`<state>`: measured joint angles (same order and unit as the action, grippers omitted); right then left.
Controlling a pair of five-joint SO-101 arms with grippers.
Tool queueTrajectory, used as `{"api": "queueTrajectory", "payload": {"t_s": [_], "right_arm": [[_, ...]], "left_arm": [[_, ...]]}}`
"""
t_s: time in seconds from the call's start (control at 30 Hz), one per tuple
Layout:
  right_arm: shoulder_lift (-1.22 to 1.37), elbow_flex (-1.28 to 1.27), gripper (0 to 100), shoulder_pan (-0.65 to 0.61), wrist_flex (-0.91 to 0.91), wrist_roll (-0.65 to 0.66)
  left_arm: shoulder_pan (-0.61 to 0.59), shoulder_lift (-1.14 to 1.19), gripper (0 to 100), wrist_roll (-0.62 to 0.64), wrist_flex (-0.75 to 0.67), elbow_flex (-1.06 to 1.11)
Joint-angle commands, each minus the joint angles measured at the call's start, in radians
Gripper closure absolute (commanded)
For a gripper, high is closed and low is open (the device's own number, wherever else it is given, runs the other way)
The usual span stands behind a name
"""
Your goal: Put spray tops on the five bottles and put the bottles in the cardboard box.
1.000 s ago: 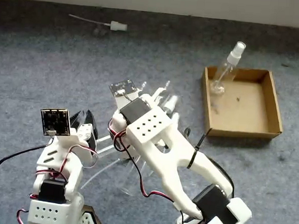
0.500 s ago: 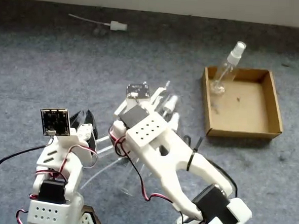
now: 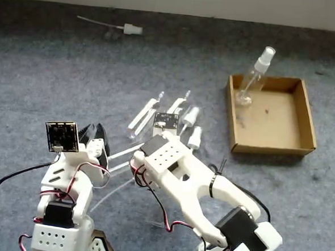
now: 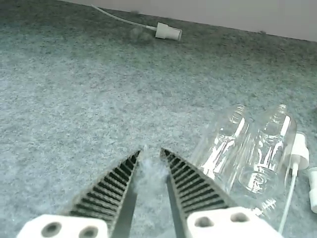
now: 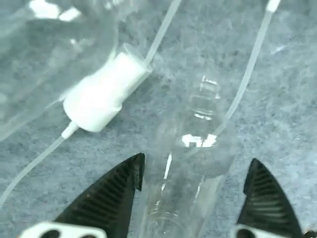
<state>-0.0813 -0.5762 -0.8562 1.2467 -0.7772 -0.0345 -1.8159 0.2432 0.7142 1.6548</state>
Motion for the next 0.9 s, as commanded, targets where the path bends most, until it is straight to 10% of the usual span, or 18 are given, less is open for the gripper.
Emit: {"api": "queueTrajectory", "payload": {"t_s": [0.0,0.87], "right_arm": [[-0.013,0.004,89.0,0.018,-0.019,-0.003],[-0.228,0.329,97.2,0.371,0.311,0.614]], "left_arm": [[-0.01,-0.004,99,-0.009,0.0,-0.054],[-0.005,-0.004,99,-0.009,-0.069,-0.008]]}}
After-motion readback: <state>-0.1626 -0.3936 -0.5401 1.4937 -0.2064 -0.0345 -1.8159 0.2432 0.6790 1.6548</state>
